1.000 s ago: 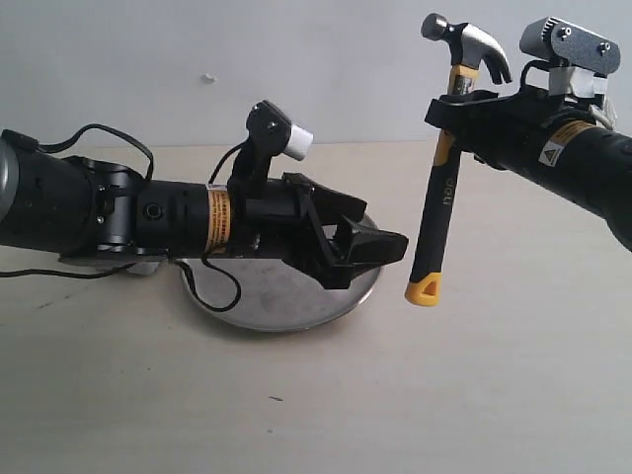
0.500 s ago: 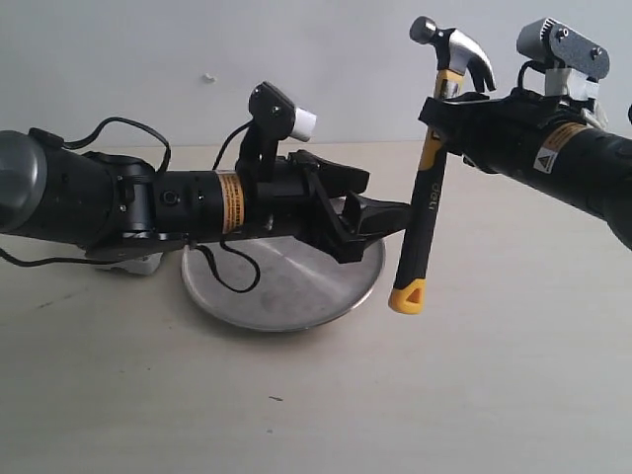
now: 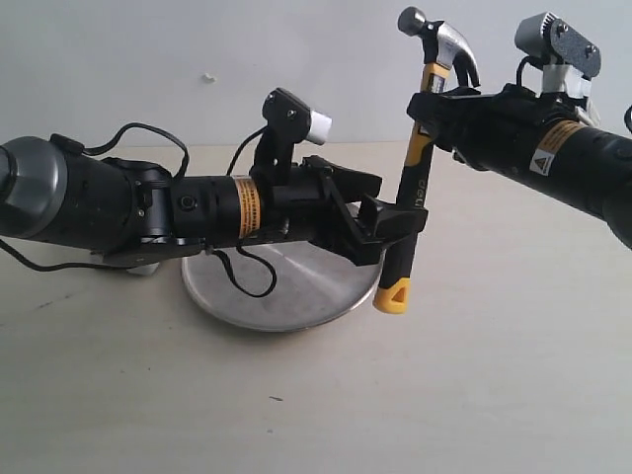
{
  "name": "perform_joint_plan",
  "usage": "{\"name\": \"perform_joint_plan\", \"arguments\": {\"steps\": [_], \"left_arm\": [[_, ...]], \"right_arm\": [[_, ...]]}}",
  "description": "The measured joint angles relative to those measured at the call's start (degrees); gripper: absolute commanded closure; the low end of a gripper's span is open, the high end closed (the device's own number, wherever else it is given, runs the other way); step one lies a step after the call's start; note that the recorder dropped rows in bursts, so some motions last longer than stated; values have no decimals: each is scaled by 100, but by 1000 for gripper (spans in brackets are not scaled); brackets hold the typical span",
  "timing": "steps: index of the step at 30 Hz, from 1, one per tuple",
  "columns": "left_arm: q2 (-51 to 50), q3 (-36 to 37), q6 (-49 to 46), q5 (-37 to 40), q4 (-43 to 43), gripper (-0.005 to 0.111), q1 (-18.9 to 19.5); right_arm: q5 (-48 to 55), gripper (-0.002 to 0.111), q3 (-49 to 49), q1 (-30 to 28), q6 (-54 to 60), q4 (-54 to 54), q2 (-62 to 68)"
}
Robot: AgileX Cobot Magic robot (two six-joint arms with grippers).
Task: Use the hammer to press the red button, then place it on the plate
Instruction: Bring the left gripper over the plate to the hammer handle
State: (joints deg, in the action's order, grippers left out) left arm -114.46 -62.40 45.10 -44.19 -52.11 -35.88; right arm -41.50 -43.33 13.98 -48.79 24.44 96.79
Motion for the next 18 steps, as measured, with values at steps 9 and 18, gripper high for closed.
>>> {"name": "perform_joint_plan", "arguments": {"steps": [9, 18], "left_arm": [[0, 0, 12, 355, 111, 34, 0], [0, 0, 232, 567, 111, 34, 0]], "right_arm": [[0, 108, 0, 455, 158, -116, 0], [0, 108, 0, 796, 627, -468, 0]]}}
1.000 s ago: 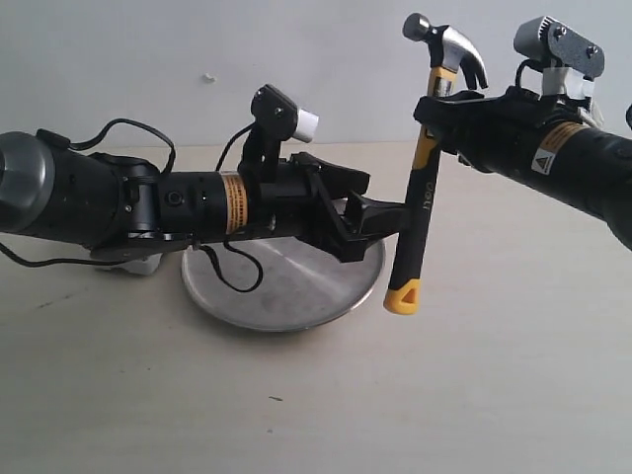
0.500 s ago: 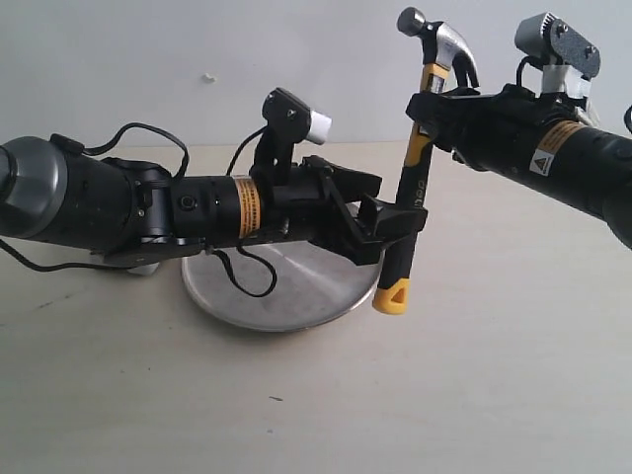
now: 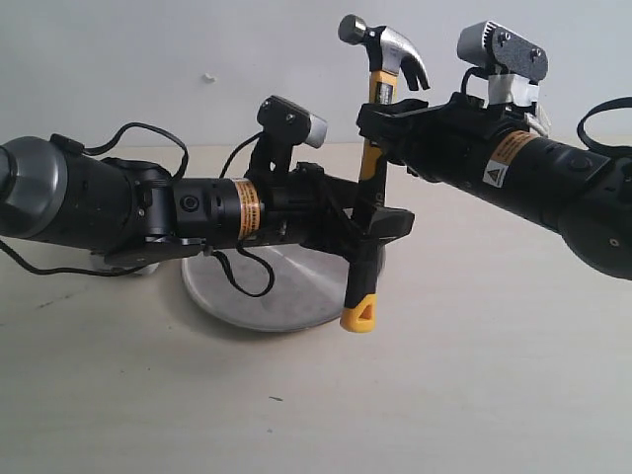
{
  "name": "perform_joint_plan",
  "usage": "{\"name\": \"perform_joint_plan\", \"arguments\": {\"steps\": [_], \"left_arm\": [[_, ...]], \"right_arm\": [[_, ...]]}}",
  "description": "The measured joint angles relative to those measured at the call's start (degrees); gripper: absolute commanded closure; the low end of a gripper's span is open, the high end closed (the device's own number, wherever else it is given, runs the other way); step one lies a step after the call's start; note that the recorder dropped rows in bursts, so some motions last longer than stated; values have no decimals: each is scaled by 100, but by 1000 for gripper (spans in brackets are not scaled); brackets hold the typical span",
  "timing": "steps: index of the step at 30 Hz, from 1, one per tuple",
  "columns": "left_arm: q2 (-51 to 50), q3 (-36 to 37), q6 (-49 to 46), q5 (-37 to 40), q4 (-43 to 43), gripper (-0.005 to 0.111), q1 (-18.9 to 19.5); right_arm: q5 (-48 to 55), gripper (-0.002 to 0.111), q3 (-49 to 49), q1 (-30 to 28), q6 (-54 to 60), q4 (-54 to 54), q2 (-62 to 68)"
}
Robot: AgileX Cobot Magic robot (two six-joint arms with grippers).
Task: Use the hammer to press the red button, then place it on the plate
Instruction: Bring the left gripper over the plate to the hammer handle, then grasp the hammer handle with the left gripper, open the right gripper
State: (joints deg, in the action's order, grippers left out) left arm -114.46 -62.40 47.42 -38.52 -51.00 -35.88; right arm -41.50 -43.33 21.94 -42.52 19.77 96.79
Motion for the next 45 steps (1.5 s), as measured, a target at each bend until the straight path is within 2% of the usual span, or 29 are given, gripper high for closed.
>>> {"name": "perform_joint_plan", "arguments": {"steps": [15, 34, 39, 43, 45], "left_arm": [[0, 0, 469, 273, -319, 34, 0], [0, 0, 506, 282, -284, 34, 0], [0, 0, 516, 285, -284, 44, 0], [0, 0, 516, 285, -284, 63, 0], [0, 0, 516, 285, -284, 76, -11]], "right_arm": [[-100, 108, 0, 0, 0, -119, 0], [-114, 108, 0, 0, -255, -119, 0], [-114, 108, 0, 0, -365, -108, 0], [-114, 108, 0, 0, -402, -108, 0], [-114, 108, 0, 0, -402, -108, 0]]}}
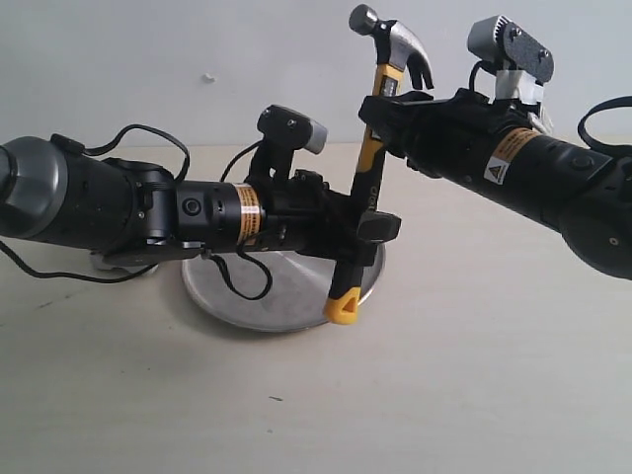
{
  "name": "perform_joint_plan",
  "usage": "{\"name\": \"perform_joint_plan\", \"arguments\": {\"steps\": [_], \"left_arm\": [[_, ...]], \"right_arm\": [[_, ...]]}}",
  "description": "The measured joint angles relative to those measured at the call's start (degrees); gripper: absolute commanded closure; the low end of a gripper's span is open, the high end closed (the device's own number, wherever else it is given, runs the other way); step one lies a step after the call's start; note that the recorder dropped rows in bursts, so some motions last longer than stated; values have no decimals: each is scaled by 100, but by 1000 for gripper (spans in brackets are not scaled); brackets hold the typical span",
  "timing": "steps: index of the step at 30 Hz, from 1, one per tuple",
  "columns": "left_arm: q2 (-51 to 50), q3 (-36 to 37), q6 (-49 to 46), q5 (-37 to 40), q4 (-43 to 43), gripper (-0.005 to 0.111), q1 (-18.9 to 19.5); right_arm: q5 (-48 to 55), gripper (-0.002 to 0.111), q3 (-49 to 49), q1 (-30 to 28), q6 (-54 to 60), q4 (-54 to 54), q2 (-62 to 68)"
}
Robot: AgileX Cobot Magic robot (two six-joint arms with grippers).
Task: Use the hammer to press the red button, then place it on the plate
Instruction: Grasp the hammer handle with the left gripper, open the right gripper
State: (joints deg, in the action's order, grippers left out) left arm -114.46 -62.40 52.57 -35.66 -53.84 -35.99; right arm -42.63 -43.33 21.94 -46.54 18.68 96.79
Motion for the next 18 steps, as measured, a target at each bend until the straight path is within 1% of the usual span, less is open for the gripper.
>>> {"name": "perform_joint_plan", "arguments": {"steps": [1, 2, 4, 18], "left_arm": [[0, 0, 0, 0, -11, 83, 0], [0, 0, 0, -12, -22, 93, 0], [0, 0, 59, 19, 28, 106, 0], [0, 0, 138, 107, 66, 107, 11]], "right_arm": [[-4, 108, 0, 0, 0, 0, 0], [-14, 108, -4, 0, 0, 0, 0], [-28, 108, -4, 0, 0, -15, 0], [-39, 108, -4, 0, 97, -15, 0]]}}
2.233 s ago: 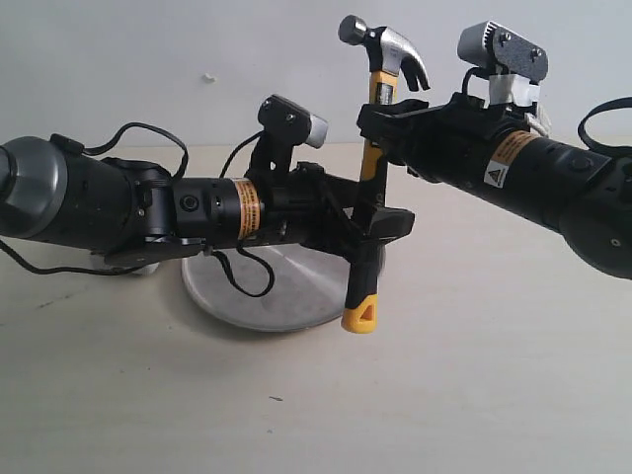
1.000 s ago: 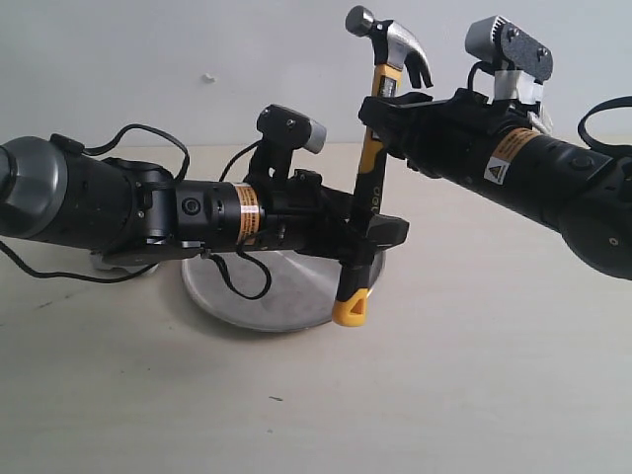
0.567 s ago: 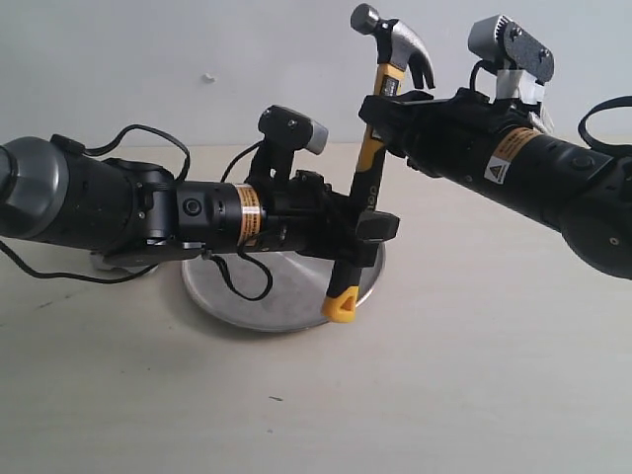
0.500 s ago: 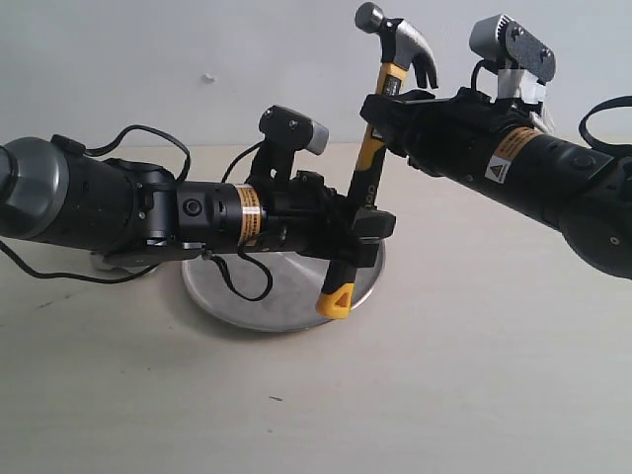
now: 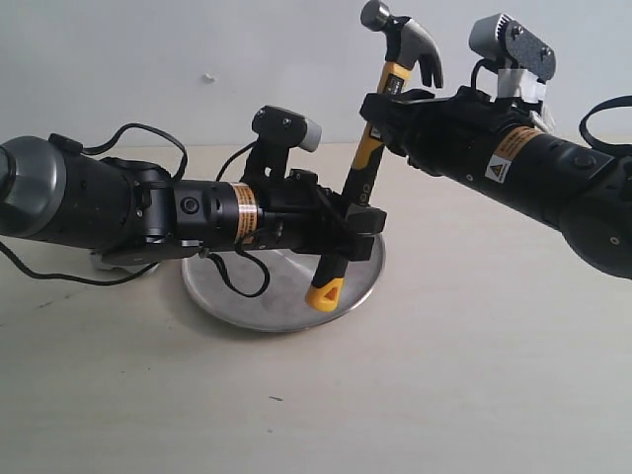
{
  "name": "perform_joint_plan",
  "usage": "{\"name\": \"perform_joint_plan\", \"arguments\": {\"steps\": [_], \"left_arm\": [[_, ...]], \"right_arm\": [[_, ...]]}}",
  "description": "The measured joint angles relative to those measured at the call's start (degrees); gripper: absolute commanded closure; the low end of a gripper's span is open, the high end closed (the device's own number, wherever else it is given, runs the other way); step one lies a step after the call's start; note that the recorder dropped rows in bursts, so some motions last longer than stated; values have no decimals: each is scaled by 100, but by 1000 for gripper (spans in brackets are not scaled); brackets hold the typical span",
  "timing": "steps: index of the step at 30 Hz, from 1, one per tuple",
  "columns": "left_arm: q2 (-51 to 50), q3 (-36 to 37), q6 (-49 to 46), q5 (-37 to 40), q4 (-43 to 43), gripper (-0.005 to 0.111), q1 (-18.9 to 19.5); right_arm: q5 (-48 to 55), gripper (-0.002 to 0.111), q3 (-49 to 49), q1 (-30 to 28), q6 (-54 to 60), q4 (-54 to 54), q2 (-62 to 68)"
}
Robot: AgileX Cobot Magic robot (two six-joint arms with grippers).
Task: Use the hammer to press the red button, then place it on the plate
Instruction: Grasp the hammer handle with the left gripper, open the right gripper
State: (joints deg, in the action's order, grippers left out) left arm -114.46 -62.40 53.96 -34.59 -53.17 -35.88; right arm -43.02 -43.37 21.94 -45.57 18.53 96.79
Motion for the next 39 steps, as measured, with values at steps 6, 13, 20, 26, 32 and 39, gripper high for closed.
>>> {"name": "perform_joint_plan", "arguments": {"steps": [6, 13, 20, 26, 32, 39], "left_arm": [[0, 0, 52, 0, 0, 107, 0], [0, 0, 100, -11, -90, 107, 0], [35, 0, 326, -262, -284, 107, 106], [106, 0, 726, -830, -607, 107, 385], [106, 149, 1087, -1824, -773, 107, 931], [106, 525, 1204, -3065, -492, 107, 1723]], "right_arm": [[-40, 102, 0, 0, 201, 0, 0], [-40, 83, 0, 10, 306, 0, 0], [-162, 61, -39, 13, 450, 23, 0], [-292, 59, -64, 13, 567, 23, -20], [-280, 59, -64, 13, 723, 37, -20], [-318, 60, -64, 13, 759, 95, -20]]}}
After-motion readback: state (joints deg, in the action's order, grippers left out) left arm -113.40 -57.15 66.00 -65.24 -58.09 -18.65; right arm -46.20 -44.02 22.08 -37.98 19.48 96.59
